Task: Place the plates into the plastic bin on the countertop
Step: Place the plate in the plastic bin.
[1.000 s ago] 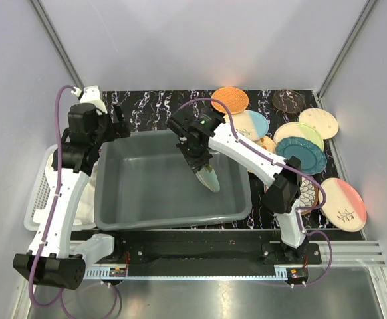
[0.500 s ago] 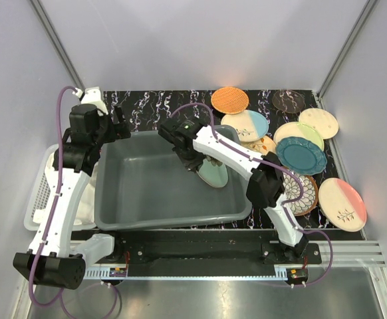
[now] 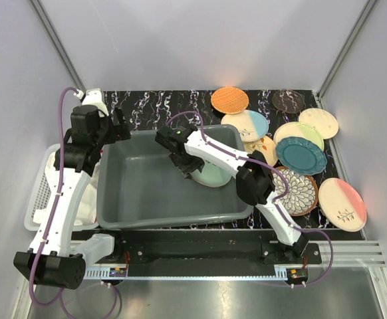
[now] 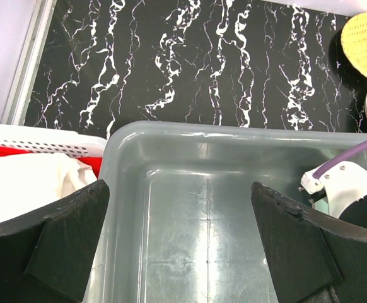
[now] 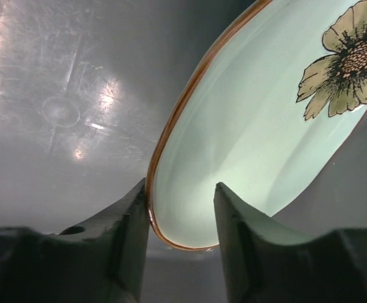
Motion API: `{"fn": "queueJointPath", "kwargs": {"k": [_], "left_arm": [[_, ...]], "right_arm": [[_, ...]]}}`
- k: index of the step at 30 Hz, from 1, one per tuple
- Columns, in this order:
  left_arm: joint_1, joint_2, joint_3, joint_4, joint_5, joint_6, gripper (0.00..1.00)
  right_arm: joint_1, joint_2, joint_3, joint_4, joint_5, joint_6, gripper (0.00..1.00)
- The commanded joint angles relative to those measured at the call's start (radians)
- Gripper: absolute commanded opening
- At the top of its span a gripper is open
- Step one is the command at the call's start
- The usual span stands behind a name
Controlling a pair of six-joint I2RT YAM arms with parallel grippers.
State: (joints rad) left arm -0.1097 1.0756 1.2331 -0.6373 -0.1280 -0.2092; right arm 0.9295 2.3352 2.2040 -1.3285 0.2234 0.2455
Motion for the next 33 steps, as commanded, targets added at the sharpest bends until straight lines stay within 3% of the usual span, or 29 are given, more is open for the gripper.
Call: {"fn": "queueJointPath", "kwargs": {"k": [1,11,20,33], "left_arm": [[0.005,-0.011,-0.007,0.027,-0.016,0.017,0.99],[0.008,-0.005,0.000,0.027,-0.024,0.021,0.99],[0.010,-0.009,0.012,0.025,-0.033,0.022,0.99],[0.013,0.056,0.054,0.034,-0.035,-0.012,0.99]], "right_arm": [[-0.009,-0.019,0.005,-0.152,0.022,-0.051,0.53],[-0.011,-0.071,0.005,-0.083,-0.053,-0.069,0.79],[-0.029,-0.195,-0.045,0.011,-0.166,-0.095,0.82],[-0.253,-0.427,-0.122,0.159,-0.361,-0.035,0.82]]}}
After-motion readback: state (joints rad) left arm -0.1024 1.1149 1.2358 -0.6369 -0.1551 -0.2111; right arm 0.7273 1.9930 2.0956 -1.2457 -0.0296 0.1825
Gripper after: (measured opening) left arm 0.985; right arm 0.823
